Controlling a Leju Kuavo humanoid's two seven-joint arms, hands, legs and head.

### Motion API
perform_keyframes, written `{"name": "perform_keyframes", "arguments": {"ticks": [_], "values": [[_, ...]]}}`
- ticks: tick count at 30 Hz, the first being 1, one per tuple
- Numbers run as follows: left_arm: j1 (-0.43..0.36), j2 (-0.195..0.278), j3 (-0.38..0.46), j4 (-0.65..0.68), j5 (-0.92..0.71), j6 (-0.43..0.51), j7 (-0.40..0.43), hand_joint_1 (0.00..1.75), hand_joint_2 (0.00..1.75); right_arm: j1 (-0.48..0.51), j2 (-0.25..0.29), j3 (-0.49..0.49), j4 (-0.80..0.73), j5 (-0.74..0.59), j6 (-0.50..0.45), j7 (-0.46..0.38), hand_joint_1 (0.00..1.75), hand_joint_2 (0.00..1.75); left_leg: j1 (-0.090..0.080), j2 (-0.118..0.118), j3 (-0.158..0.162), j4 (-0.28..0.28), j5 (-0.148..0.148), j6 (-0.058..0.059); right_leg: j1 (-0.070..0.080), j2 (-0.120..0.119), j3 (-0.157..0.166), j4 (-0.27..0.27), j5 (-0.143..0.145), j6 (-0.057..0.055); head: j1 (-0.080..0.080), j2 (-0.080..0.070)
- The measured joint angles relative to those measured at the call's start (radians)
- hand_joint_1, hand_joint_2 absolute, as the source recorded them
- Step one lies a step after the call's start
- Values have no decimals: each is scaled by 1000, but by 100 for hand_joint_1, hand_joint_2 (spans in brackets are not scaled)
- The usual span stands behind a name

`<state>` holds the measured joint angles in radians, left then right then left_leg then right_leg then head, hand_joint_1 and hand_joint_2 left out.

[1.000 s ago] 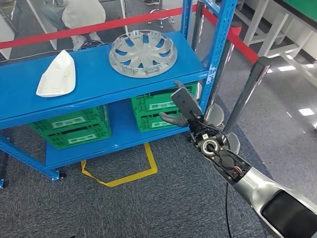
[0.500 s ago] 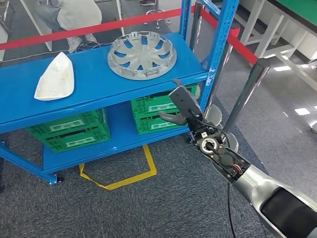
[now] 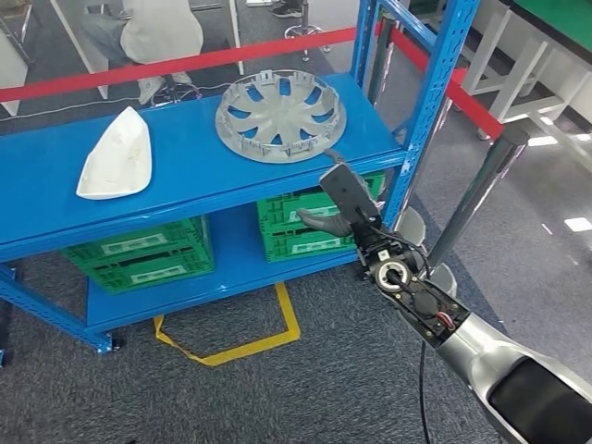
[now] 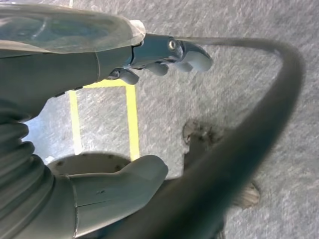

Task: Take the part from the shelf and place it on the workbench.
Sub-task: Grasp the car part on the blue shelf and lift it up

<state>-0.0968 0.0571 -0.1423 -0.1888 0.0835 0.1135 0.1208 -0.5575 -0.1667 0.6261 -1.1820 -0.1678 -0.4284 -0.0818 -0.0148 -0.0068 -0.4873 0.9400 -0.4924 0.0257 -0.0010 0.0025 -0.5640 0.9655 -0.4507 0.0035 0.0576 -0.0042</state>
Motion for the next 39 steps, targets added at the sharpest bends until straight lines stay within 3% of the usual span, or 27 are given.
{"name": "perform_keyframes", "arguments": {"ticks": [2, 3, 6, 7, 8, 9, 11, 12, 13, 15, 16, 18, 20, 22, 23, 24, 26, 27, 29, 32, 34, 37, 38, 39], "values": [[1, 1, 0, 0, 0, -1, 0, 0, 175, 0, 0, -1, -1, 0, 0, -1, 0, 175, 1, 1, -3, 19, -9, -10, -6, 1, 15, -9, 4, -9, -1, 0], [1, 1, 0, 0, 0, -2, -1, 0, 175, -1, 1, -1, -2, 0, 0, -1, 0, 175, 2, 1, -20, 53, -20, -16, -9, 2, 26, -13, 5, -12, -3, 0], [-1, 1, 0, 0, -1, -6, -1, 0, 175, -1, 1, -1, -2, 0, 0, -2, 0, 175, 14, 1, -143, 247, -83, -38, -14, 2, 42, -19, -6, -18, -9, 0], [0, 2, 0, 0, -1, -6, -1, 0, 175, 1, 1, 0, -2, 0, 1, -2, 0, 175, 18, 1, -182, 291, -91, -44, -15, 3, 48, -19, -12, -18, -9, 0], [1, 2, 0, 0, -1, -6, -1, 0, 175, 3, 1, 0, -2, 0, 1, -2, 0, 175, 21, 1, -203, 298, -78, -48, -16, 4, 56, -19, -19, -16, -10, 0], [2, 2, 0, 0, -1, -6, -1, 0, 175, 4, 1, 1, -2, 0, 1, -2, 0, 175, 22, 1, -202, 263, -43, -49, -18, 5, 66, -19, -26, -14, -11, 0], [3, 2, 0, 0, -1, -6, -1, 0, 175, 3, 2, 0, -2, 0, 1, -2, 0, 175, 23, 2, -157, 120, 54, -43, -21, 5, 87, -21, -42, -8, -14, 0], [2, 3, 0, 0, -1, -6, -1, 0, 175, 3, 3, 0, -2, 0, 1, -2, 0, 175, 20, 3, -138, 62, 73, -39, -22, 6, 95, -22, -49, -4, -16, 0], [2, 3, 0, 0, -1, -6, -1, 0, 175, 1, 3, 0, -2, 0, 1, -2, 0, 175, 17, 3, -125, 28, 78, -32, -22, 6, 100, -25, -54, 2, -17, 0], [2, 4, 0, 0, 0, -7, -1, 0, 175, 0, 3, 0, -2, 0, 1, -2, 0, 175, 11, 2, -120, 14, 65, -16, -21, 8, 110, -25, -56, 15, -19, 0], [3, 4, 0, 0, 0, -7, -1, 0, 175, 0, 3, 0, -2, 0, 1, -2, 0, 175, 13, 2, -110, 9, 74, -8, -21, 8, 111, -22, -59, 21, -18, 0], [5, 4, 0, 0, 2, -7, -1, 0, 175, 0, 4, 1, -2, 0, 1, -3, 0, 175, 17, 3, -90, 0, 81, 5, -20, 6, 101, 16, -78, 30, -13, 0], [3, 4, 0, 0, 3, -7, -2, 0, 175, -1, 6, 0, -2, 0, 1, -4, 0, 175, 16, 3, -74, -2, 74, 13, -20, 3, 43, 129, -125, 32, -9, 0], [4, 3, 0, 0, 3, -7, -2, 0, 175, 1, 6, 0, 0, 0, 2, -5, 0, 175, 14, 1, -63, -2, 62, 17, -19, 3, -39, 256, -169, 33, -4, 0], [5, 2, 0, 0, 2, -7, -2, 0, 175, 4, 6, 0, 1, 0, 2, -5, 0, 175, 14, 0, -55, -2, 55, 16, -19, 3, -64, 278, -167, 34, -3, 0], [7, 1, 0, 0, 1, -7, -2, 0, 175, 5, 6, 0, 3, 1, 2, -5, 0, 175, 13, 0, -46, -2, 48, 15, -19, 3, -72, 263, -143, 35, -1, 0], [9, -2, 0, 0, -2, -6, -1, 0, 175, 6, 6, -1, 4, 2, 2, -6, 0, 175, 14, -1, -23, -2, 31, 9, -19, 2, -40, 138, -47, 35, 4, 0], [7, -2, 0, 0, -3, -6, -1, 0, 175, 6, 6, -2, 4, 4, 2, -7, 0, 175, 14, -1, -14, -2, 24, 6, -17, 2, -21, 76, -14, 34, 4, 0], [3, -3, 0, 0, -3, -6, 1, 0, 175, 6, 6, -2, 4, 5, 2, -8, 0, 175, 13, -1, -10, -2, 16, -3, -13, 1, 4, 8, 7, 23, 3, 0], [-1, -2, 0, 0, -4, -6, 3, 0, 175, 9, 6, -4, 3, 7, 1, -8, 0, 175, 11, -1, -13, 9, 13, -17, -13, 5, 17, -5, 5, 1, 0, 0], [-2, -2, 0, 0, -6, -6, 4, 0, 175, 8, 6, -6, 2, 10, 0, -7, 0, 175, 13, 1, -47, 76, 0, -27, -18, 6, 34, -16, 2, -6, -5, 0], [-5, -3, 0, 0, -9, -6, 4, 0, 175, 10, 6, -9, 1, 14, -1, -5, 0, 175, 18, 2, -183, 277, -64, -39, -20, 6, 55, -27, -9, -13, -12, 0], [-4, -3, 0, 0, -9, -6, 4, 0, 175, 12, 6, -9, 1, 15, -1, -4, 0, 175, 19, 2, -221, 316, -73, -41, -20, 7, 62, -28, -16, -13, -13, 0], [-4, -3, 0, 0, -10, -6, 4, 0, 175, 13, 6, -8, 1, 15, -1, -3, 0, 175, 19, 2, -244, 323, -64, -40, -20, 8, 70, -28, -23, -13, -14, 0]]}}
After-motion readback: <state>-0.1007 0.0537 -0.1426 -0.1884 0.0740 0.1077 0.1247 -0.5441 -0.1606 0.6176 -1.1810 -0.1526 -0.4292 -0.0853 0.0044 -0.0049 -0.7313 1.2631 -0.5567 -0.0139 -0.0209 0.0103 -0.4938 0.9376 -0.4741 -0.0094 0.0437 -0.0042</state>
